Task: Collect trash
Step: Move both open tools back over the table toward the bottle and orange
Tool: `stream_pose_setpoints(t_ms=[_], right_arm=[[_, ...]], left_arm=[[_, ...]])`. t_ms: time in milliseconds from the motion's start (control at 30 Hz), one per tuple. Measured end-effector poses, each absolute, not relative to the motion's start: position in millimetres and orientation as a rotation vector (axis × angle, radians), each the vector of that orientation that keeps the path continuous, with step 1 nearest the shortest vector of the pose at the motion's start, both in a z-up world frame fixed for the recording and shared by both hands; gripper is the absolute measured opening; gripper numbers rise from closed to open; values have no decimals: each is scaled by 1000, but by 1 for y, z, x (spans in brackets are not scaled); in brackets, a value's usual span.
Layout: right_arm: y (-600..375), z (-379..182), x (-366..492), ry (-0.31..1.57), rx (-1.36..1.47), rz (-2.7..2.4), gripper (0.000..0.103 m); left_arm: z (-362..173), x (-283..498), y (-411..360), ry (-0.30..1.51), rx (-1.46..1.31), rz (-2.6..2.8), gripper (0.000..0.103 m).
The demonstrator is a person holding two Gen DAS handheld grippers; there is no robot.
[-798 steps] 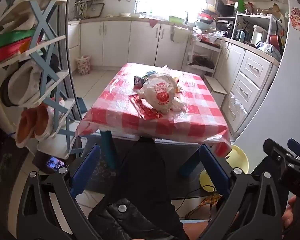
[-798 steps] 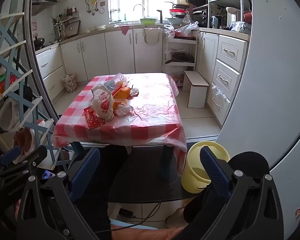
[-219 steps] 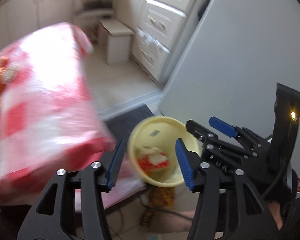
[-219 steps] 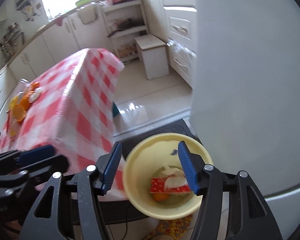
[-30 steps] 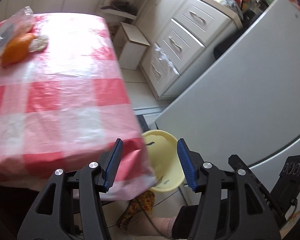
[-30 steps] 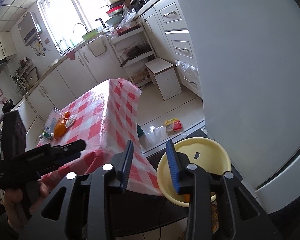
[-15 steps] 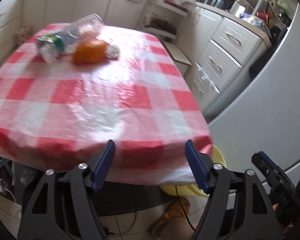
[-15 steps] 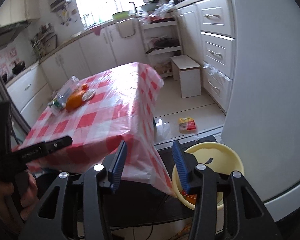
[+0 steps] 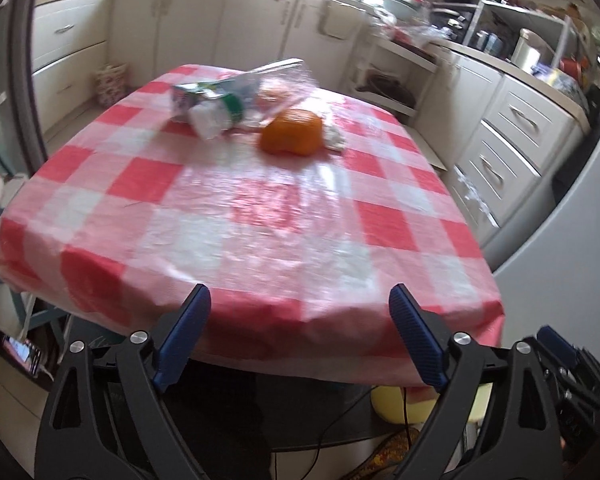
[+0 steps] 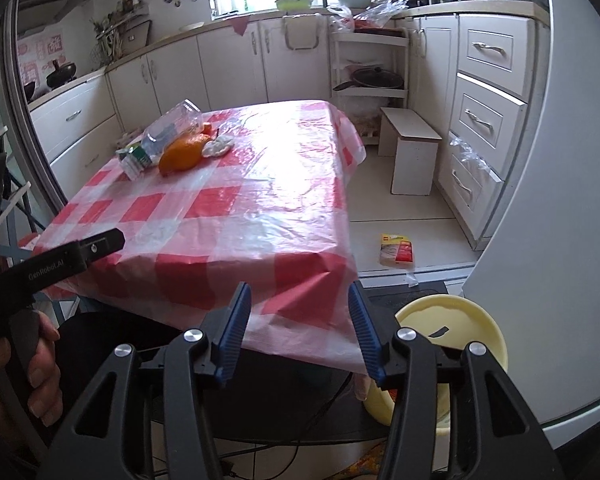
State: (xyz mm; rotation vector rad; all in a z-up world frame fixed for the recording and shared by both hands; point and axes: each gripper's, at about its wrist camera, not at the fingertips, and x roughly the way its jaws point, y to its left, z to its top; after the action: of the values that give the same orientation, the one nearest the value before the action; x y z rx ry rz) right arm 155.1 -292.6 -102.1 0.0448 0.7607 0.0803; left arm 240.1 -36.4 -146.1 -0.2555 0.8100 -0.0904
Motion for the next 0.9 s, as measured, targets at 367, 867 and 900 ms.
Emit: stream_pose_setpoints(t_ms=[367,867,900], right_arm=[[-264,-115,167,788,-16,109,52],[-256,-123,170,797,-40,119,55],[-256,-122,170,797,-41,119,55]], left_arm=[[-154,245,-14,821,-300,-33,88],[-158,246,-25,820,-244,-23,91],[-158,246,-25,820,-243,-22,91]])
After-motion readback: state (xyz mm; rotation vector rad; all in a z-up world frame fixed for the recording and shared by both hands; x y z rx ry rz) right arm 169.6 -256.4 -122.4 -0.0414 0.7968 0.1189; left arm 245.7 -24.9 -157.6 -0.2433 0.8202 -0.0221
